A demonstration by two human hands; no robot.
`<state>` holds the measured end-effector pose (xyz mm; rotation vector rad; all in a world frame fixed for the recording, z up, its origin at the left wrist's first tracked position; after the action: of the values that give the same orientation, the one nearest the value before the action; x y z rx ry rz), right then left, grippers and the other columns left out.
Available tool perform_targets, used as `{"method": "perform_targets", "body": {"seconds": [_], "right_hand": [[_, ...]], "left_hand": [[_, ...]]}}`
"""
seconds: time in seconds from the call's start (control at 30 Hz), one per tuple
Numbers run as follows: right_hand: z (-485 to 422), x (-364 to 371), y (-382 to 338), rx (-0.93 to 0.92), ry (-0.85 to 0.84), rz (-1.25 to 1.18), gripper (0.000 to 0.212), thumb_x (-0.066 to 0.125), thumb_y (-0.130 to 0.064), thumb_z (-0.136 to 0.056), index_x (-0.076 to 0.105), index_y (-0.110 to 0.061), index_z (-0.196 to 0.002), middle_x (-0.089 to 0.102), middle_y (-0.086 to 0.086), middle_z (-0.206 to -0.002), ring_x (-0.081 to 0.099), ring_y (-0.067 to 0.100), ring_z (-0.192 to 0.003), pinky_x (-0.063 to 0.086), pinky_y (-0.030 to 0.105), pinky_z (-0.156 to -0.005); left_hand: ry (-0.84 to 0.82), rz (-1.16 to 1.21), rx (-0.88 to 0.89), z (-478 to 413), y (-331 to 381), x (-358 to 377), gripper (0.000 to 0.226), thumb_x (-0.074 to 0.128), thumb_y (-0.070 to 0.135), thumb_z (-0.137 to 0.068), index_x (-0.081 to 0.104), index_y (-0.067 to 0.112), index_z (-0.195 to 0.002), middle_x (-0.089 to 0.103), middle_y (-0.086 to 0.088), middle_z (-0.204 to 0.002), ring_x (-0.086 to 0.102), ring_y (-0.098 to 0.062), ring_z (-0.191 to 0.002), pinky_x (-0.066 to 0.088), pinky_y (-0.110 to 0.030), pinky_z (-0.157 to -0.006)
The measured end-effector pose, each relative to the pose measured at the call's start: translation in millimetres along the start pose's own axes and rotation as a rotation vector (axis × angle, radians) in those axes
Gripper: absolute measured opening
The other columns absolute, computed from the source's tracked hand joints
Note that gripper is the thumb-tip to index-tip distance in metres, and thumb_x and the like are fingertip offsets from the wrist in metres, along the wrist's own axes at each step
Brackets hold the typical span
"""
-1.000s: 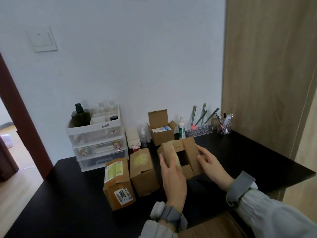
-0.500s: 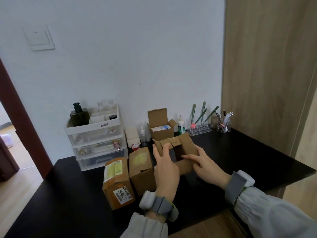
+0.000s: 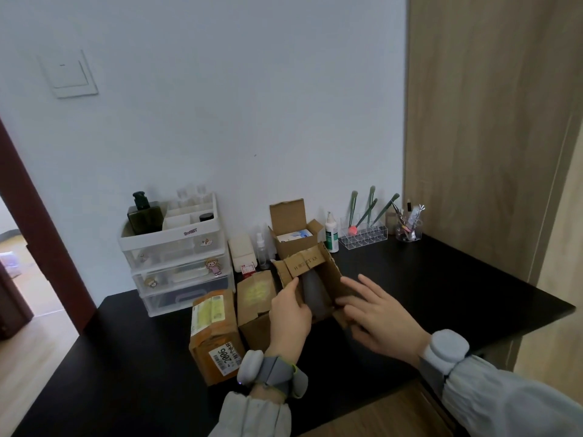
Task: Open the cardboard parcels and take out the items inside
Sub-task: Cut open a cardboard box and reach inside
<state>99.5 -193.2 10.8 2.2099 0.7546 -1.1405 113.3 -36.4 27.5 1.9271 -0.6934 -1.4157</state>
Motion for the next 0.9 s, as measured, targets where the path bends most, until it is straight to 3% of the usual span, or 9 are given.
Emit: {"method": "perform_targets", "body": {"seconds": [0.13,0.2,0.33,0.43,0.53,0.63,0.73,0.8,0.9], "right_hand": [[3,3,-5,0.036,-0.016,0.062,0.022,0.046,-0.035,-0.087,0.067,-0.034,-0.091,0.070,-0.018,-0.104,0.034,0.012,-0.139,0.002,0.043,-0.119],[-1,1,-3,0.115,-0.042,0.117,0.030,0.039,-0.035,-0.090,0.069,-0.032,-0.091,0.073,-0.015,-0.098,0.043,0.015,-0.135,0.003,0.041,-0.119],[-15,2,-5,0.249,-0.189,0.150,0.032,0.036,-0.031,-0.094,0.061,-0.023,-0.111,0.071,-0.002,-0.105,0.054,0.020,-0.119,0.012,0.035,-0.116],[-27,3,-7,0.302,-0.272,0.069,0.025,0.040,-0.022,-0.094,0.057,-0.018,-0.112,0.070,0.003,-0.104,0.063,0.023,-0.103,0.034,0.036,-0.106],[-38,5,5,0.514,-0.317,-0.216,0.032,0.038,-0.015,-0.092,0.058,-0.019,-0.117,0.064,0.005,-0.116,0.062,0.027,-0.105,0.050,0.042,-0.091],[-48,7,22,0.740,-0.254,-0.485,0.034,0.039,-0.010,-0.089,0.059,-0.013,-0.116,0.063,0.013,-0.118,0.060,0.035,-0.107,0.050,0.047,-0.091],[-51,19,30,0.888,-0.284,-0.623,0.030,0.045,-0.018,-0.090,0.055,-0.002,-0.114,0.061,0.021,-0.118,0.059,0.038,-0.107,0.049,0.041,-0.090],[-52,31,22,0.935,-0.379,-0.752,0.043,0.047,-0.025,-0.092,0.047,-0.003,-0.128,0.056,0.021,-0.128,0.056,0.035,-0.115,0.048,0.036,-0.092],[-57,42,10,0.934,-0.439,-0.824,0.052,0.044,-0.023,-0.095,0.030,-0.004,-0.141,0.043,0.022,-0.141,0.047,0.036,-0.127,0.041,0.038,-0.105]], "left_hand": [[0.016,-0.021,0.017,4,1,3,0.061,0.050,-0.002,-0.088,0.037,0.018,-0.144,0.052,-0.010,-0.138,0.049,-0.026,-0.125,0.039,-0.029,-0.101],[0.015,-0.036,0.039,7,3,6,0.065,0.050,-0.001,-0.088,0.033,0.022,-0.146,0.057,-0.011,-0.132,0.054,-0.027,-0.118,0.043,-0.029,-0.097],[-0.054,-0.059,0.054,10,6,14,0.081,0.050,0.000,-0.088,0.012,0.038,-0.149,0.064,-0.009,-0.106,0.058,-0.021,-0.086,0.046,-0.025,-0.075],[-0.067,-0.062,0.064,12,12,16,0.083,0.050,0.000,-0.088,0.011,0.042,-0.147,0.062,-0.009,-0.119,0.060,-0.024,-0.099,0.047,-0.026,-0.083],[-0.075,-0.057,0.067,15,13,16,0.082,0.050,-0.001,-0.089,0.012,0.044,-0.146,0.059,-0.007,-0.127,0.058,-0.024,-0.110,0.044,-0.027,-0.091],[-0.072,-0.063,0.086,19,13,14,0.082,0.049,-0.001,-0.089,0.013,0.045,-0.146,0.060,-0.005,-0.129,0.057,-0.023,-0.112,0.043,-0.025,-0.092],[-0.068,-0.097,0.109,24,16,15,0.081,0.049,0.000,-0.089,0.014,0.046,-0.146,0.060,-0.007,-0.129,0.058,-0.024,-0.111,0.044,-0.026,-0.090],[-0.072,-0.105,0.128,28,18,16,0.081,0.048,-0.001,-0.089,0.014,0.046,-0.146,0.059,-0.008,-0.130,0.058,-0.025,-0.113,0.044,-0.026,-0.091],[-0.079,-0.101,0.140,32,19,15,0.081,0.046,-0.001,-0.088,0.013,0.045,-0.146,0.056,-0.009,-0.134,0.055,-0.027,-0.118,0.043,-0.029,-0.097]]}}
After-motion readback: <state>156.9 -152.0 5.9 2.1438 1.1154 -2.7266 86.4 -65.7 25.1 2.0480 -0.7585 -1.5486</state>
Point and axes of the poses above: each hand's wrist, its own z-axis away from the middle knuckle, its own x-axis out of the palm, y = z × x, the point moved 8 cm from there along -z, towards the middle knuckle
